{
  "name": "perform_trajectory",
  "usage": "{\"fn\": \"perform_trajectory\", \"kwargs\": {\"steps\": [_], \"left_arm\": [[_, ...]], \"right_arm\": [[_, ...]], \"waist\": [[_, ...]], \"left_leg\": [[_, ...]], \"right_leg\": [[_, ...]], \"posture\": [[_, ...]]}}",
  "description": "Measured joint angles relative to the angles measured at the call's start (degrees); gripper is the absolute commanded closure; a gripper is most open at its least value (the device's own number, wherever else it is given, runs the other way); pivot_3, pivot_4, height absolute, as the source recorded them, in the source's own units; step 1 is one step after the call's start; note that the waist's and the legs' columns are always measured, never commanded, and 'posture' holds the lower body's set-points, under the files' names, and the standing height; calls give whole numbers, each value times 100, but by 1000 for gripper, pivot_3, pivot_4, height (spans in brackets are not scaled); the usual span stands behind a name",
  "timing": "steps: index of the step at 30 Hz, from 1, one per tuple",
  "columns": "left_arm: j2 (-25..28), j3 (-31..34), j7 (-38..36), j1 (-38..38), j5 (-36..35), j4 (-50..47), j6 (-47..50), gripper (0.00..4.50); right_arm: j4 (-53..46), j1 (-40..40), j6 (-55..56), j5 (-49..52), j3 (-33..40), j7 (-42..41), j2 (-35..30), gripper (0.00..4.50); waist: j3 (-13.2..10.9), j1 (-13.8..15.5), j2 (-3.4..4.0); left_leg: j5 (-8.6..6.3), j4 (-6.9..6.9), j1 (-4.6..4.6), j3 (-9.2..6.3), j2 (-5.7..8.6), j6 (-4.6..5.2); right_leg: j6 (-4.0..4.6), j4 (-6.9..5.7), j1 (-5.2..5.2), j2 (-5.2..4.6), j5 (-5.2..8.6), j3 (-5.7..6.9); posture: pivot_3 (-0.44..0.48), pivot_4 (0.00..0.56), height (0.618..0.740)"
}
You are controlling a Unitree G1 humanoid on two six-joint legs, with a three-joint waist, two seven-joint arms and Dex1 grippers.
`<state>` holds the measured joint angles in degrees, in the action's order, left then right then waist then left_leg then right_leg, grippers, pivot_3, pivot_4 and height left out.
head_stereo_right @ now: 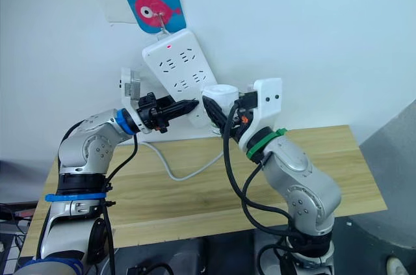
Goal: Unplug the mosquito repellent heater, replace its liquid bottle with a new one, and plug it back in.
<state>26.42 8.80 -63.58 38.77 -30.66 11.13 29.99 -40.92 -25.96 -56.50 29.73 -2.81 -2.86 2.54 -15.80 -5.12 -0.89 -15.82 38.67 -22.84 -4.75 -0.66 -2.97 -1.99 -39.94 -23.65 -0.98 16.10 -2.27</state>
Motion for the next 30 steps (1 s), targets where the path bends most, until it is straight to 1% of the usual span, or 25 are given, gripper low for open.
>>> {"fn": "perform_trajectory", "kwargs": {"steps": [6,15,30], "left_arm": [[-19,-44,-20,27,-10,0,-4,3184],[-17,-57,-34,34,-14,1,-16,3184],[-15,-64,-71,49,-80,3,13,3184]], "right_arm": [[-99,184,-4,6,-131,11,-162,1437],[-133,352,130,-111,-295,72,-213,1437],[-149,706,933,-350,-484,60,-256,1437]], "waist": [[0,13,0],[0,16,0],[-1,29,-1]], "left_leg": [[0,-4,-4,-1,5,0],[0,-9,-7,-1,7,0],[1,-28,-8,-1,7,-2]], "right_leg": [[0,8,0,-6,0,1],[-2,17,0,-8,-1,1],[-11,48,2,-9,-7,0]], "posture": [[-100,242,740],[-101,249,740],[-104,256,740]]}}
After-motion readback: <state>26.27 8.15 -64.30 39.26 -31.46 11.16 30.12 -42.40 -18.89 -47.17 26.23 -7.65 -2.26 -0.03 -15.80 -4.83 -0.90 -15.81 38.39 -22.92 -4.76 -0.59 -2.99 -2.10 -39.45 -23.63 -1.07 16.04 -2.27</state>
